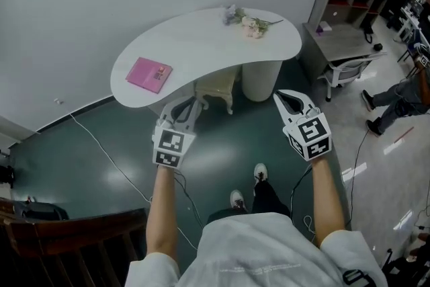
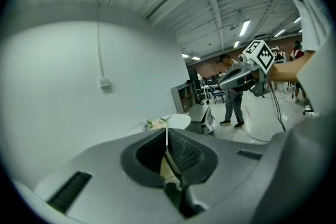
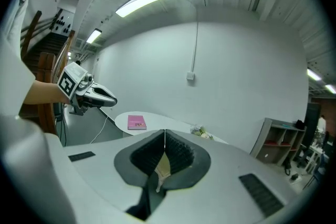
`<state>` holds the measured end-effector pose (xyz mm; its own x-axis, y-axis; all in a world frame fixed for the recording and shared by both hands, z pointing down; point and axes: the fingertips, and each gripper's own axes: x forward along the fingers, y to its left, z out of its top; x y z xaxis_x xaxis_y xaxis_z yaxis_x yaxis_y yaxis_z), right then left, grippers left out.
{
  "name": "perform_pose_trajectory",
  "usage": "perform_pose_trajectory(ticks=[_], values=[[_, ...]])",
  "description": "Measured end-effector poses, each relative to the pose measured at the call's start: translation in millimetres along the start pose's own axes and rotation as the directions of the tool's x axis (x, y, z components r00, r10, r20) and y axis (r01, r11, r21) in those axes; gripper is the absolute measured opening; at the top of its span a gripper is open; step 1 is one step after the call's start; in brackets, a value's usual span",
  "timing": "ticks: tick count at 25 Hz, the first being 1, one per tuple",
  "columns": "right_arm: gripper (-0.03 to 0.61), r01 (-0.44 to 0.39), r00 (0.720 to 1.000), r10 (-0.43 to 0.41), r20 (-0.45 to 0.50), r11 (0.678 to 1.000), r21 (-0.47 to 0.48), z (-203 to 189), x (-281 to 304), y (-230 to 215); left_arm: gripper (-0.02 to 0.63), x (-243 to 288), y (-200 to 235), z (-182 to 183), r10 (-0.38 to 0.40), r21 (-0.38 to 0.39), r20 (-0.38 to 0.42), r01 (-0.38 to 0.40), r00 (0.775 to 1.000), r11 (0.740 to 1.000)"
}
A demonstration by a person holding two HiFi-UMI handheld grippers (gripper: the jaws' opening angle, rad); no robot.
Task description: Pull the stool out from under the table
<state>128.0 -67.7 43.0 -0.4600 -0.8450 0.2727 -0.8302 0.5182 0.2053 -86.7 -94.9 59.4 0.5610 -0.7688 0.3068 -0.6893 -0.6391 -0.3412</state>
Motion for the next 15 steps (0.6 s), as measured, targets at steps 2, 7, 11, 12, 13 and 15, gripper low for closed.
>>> perform_pose_trajectory(ticks=[2, 7, 11, 12, 13, 15], values=[[0.015, -0.031, 0.999, 0.031, -0.011, 0.999, 0.019, -18.6, 26.1, -4.2, 0.021, 19.6, 3.1, -23.9, -0.001, -0.017, -0.021, 0.001, 1.0, 1.0], [0.015, -0.097, 0.994, 0.098, -0.042, 0.994, 0.041, -93.2, 115.0, -9.5, 0.021, 85.0, 6.4, -111.5, -0.013, -0.044, -0.066, 0.011, 0.998, 0.999], [0.069, -0.152, 0.986, 0.155, -0.062, 0.987, 0.052, -182.9, 195.6, -11.8, 0.021, 153.7, 3.9, -195.1, -0.022, -0.046, -0.071, 0.019, 0.997, 0.999], [0.092, -0.168, 0.983, 0.171, -0.067, 0.984, 0.053, -207.8, 216.0, -12.1, 0.021, 172.1, 3.9, -217.9, -0.021, -0.051, -0.07, 0.017, 0.997, 0.999], [0.105, -0.182, 0.98, 0.185, -0.071, 0.982, 0.051, -232.9, 236.0, -12.1, 0.021, 190.1, 3.5, -242.3, -0.019, -0.055, -0.069, 0.015, 0.997, 0.998], [0.126, -0.204, 0.976, 0.207, -0.071, 0.978, 0.039, -281.8, 275.6, -11.4, 0.021, 224.0, 3.9, -295.2, -0.009, -0.058, -0.074, 0.005, 0.997, 0.998]])
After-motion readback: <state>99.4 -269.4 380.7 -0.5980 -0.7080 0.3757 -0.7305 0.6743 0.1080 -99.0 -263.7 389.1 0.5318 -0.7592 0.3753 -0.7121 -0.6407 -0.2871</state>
